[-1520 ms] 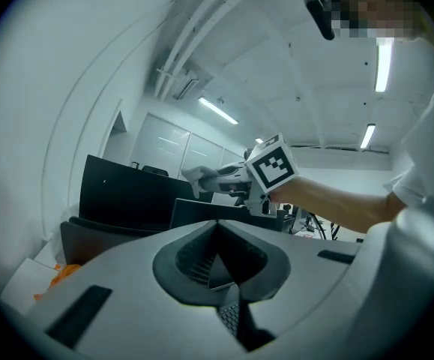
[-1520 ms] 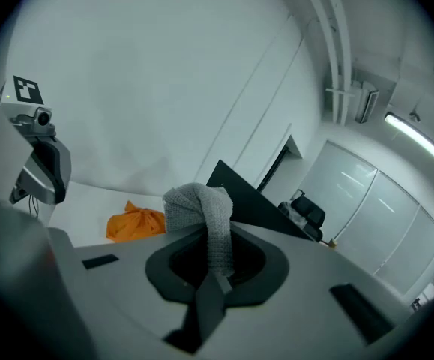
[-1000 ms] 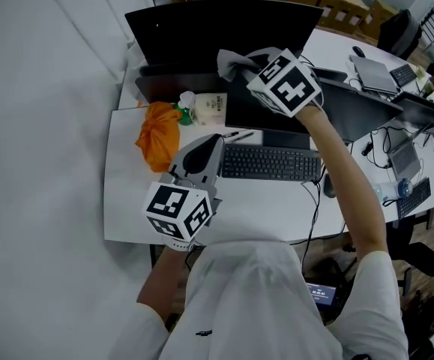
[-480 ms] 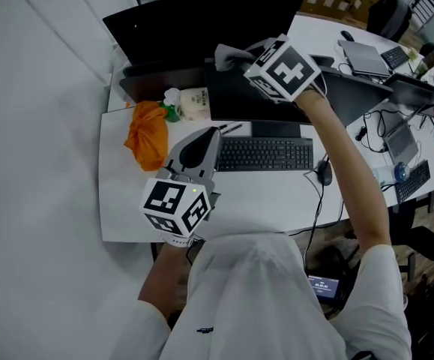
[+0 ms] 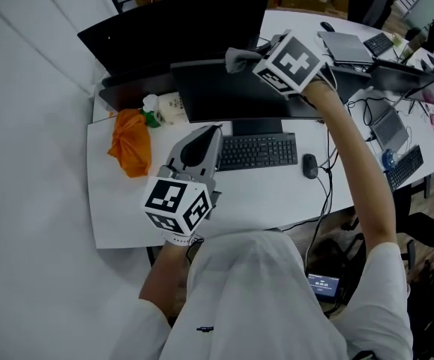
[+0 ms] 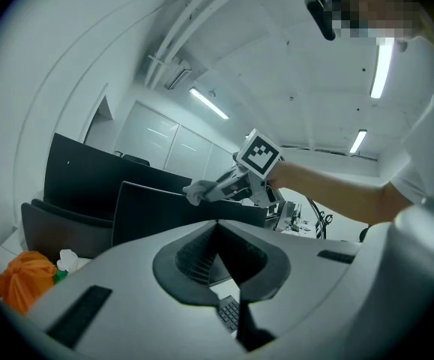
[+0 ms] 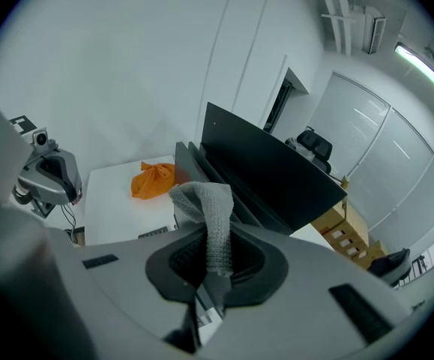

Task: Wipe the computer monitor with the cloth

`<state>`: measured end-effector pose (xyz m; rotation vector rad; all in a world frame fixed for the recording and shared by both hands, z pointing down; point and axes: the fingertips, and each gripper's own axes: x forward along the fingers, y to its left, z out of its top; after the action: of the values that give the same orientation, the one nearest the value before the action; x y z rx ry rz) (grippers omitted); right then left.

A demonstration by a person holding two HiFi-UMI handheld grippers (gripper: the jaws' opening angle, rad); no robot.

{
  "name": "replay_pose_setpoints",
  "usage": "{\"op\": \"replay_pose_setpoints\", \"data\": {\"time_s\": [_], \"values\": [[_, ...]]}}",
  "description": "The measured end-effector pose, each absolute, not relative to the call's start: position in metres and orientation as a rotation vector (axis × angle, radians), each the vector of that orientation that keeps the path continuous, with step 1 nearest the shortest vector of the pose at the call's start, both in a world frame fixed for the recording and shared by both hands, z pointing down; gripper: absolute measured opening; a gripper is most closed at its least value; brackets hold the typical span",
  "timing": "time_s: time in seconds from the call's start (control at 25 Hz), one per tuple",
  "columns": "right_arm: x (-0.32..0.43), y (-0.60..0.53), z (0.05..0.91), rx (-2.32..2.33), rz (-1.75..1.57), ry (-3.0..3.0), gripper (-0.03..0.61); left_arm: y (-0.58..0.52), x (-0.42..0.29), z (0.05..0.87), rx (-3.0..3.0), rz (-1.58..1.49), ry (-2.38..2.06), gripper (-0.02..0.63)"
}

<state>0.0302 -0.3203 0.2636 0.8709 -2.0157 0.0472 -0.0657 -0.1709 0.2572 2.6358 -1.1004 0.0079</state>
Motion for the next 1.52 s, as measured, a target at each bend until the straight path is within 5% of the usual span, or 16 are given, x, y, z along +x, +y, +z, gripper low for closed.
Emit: {"op": "replay_pose_setpoints", "data": {"time_s": [1.52], "values": [[0.359,-0.27,0.281,1.31,0.237,-1.802,0.029,-0.143,0.097,0.269,2.725,0.164,-0.894,0.018]]}}
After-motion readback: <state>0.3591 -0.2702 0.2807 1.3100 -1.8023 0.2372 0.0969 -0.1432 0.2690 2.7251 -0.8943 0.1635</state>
